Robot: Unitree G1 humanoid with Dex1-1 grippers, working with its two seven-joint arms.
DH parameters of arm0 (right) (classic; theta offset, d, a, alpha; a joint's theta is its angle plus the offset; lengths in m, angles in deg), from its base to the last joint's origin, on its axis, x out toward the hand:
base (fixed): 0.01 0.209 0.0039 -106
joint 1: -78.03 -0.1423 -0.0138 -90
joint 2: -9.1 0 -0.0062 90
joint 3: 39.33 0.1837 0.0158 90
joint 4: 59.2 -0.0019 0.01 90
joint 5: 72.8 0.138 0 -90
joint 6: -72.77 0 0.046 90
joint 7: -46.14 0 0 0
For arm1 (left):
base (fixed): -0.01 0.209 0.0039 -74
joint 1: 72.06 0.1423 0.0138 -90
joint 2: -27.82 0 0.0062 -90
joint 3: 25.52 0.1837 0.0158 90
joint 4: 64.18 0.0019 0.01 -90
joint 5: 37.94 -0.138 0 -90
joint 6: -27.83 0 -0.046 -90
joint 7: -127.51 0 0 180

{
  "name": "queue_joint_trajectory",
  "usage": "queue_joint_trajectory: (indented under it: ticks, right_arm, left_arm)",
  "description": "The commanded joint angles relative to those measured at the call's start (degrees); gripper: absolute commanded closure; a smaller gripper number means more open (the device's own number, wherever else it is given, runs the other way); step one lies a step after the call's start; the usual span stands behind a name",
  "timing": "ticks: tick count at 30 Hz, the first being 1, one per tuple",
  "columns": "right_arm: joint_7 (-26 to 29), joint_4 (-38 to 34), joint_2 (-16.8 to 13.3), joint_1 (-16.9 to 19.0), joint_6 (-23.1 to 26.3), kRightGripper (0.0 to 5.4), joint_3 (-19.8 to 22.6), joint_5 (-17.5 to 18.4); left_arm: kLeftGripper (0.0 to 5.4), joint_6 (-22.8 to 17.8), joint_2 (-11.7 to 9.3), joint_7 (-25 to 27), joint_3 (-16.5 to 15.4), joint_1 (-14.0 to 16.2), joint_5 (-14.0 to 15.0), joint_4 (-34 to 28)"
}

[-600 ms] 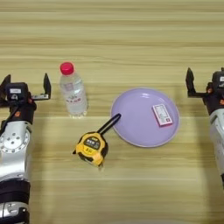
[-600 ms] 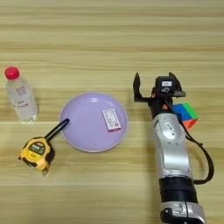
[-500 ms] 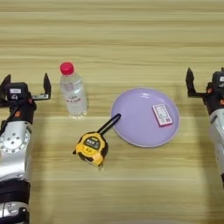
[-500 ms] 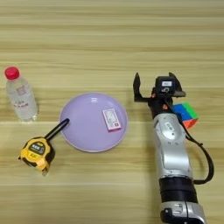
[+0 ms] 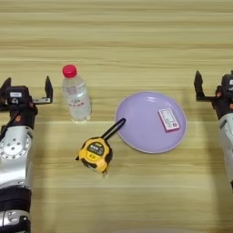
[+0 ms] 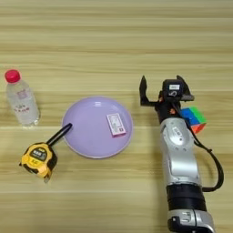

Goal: Move the objects on the table

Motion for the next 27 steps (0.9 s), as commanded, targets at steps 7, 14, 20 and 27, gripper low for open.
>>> queue_joint_trajectory:
  ticks: [7, 14, 20, 27]
  right_arm:
    - [-0.2, 0.6, -0.3, -0.3, -0.5, 0.01, 0.2, -0.1]
    - [-0.2, 1.9, -0.5, -1.0, -0.9, 0.01, 0.2, -0.2]
    - [-0.2, 2.9, -0.5, -1.5, -1.6, 0.01, 0.1, -0.2]
    - [-0.4, 3.4, -0.4, -1.8, -1.8, 0.01, 0.0, -0.4]
  left_arm:
    - [0.00, -3.0, -5.7, 5.7, -4.8, 3.7, 4.8, -2.2]
    - [0.00, -4.5, -7.6, 14.6, -4.2, 8.1, 8.5, -7.5]
    - [0.00, -7.5, -8.0, 21.0, -4.0, 10.6, 13.4, -11.6]
    - [0.00, -8.9, -7.1, 22.7, -1.8, 10.9, 11.7, -13.3]
